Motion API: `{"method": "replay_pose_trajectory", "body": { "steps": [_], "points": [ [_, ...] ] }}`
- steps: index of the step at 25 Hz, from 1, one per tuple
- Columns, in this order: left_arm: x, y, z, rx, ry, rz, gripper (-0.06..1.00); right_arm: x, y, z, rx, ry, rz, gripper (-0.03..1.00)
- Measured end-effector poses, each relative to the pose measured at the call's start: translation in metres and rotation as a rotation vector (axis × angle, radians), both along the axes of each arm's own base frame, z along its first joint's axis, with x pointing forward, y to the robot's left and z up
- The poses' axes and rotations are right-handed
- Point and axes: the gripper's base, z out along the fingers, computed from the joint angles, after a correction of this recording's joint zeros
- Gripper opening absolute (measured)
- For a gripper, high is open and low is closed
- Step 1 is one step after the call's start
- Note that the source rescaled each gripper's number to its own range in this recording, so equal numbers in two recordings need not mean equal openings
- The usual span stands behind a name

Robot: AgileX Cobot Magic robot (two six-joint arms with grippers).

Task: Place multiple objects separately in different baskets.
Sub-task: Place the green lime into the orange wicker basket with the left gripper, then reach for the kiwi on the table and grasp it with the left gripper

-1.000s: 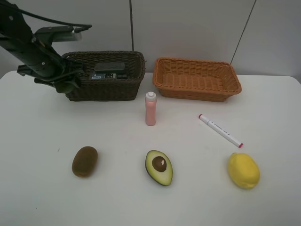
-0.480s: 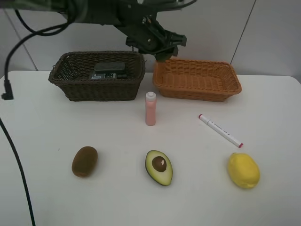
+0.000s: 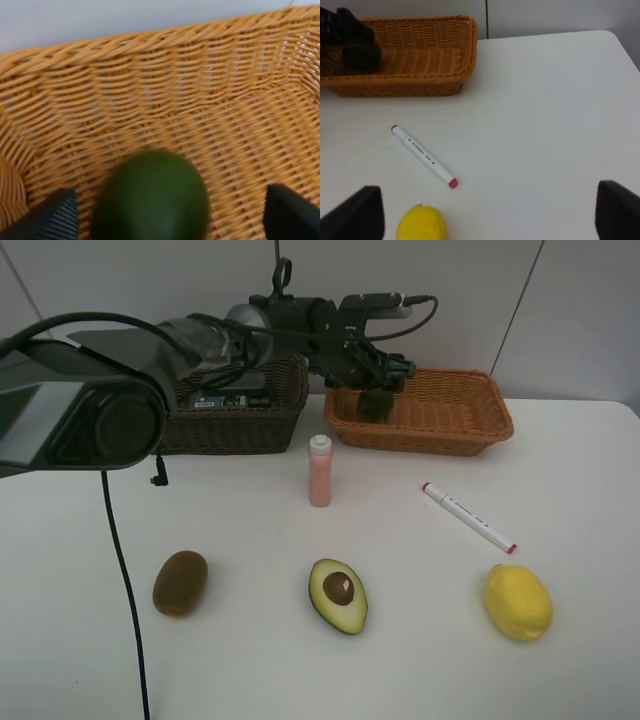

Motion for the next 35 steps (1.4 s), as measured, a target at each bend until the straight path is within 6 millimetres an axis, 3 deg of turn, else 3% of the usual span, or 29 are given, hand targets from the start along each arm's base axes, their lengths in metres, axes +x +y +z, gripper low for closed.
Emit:
{"method": "replay_pose_trajectory", "body": {
  "steps": [7, 13, 16, 24, 28, 31, 35],
  "points": [
    [-0.009, 0.011, 0.014, 0.078, 0.136, -0.027, 0.99, 0.0, 0.0, 0.0, 0.0, 0.0, 0.0, 1.0],
    [-0.036, 0.032, 0.085, 0.137, 0.334, -0.012, 0.99, 0.0, 0.0, 0.0, 0.0, 0.0, 0.0, 1.0],
    [-0.053, 0.041, 0.107, 0.187, 0.443, -0.009, 0.99, 0.0, 0.0, 0.0, 0.0, 0.0, 0.0, 1.0],
    [-0.071, 0.055, 0.125, 0.239, 0.488, -0.005, 0.99, 0.0, 0.0, 0.0, 0.0, 0.0, 0.0, 1.0],
    [-0.107, 0.078, 0.146, 0.272, 0.536, -0.015, 0.99, 0.0, 0.0, 0.0, 0.0, 0.0, 0.0, 1.0],
    [-0.149, 0.107, 0.174, 0.287, 0.546, -0.01, 0.99, 0.0, 0.0, 0.0, 0.0, 0.0, 0.0, 1.0],
    [-0.207, 0.147, 0.19, 0.308, 0.573, 0.019, 0.99, 0.0, 0.0, 0.0, 0.0, 0.0, 0.0, 1.0]
  ]
}}
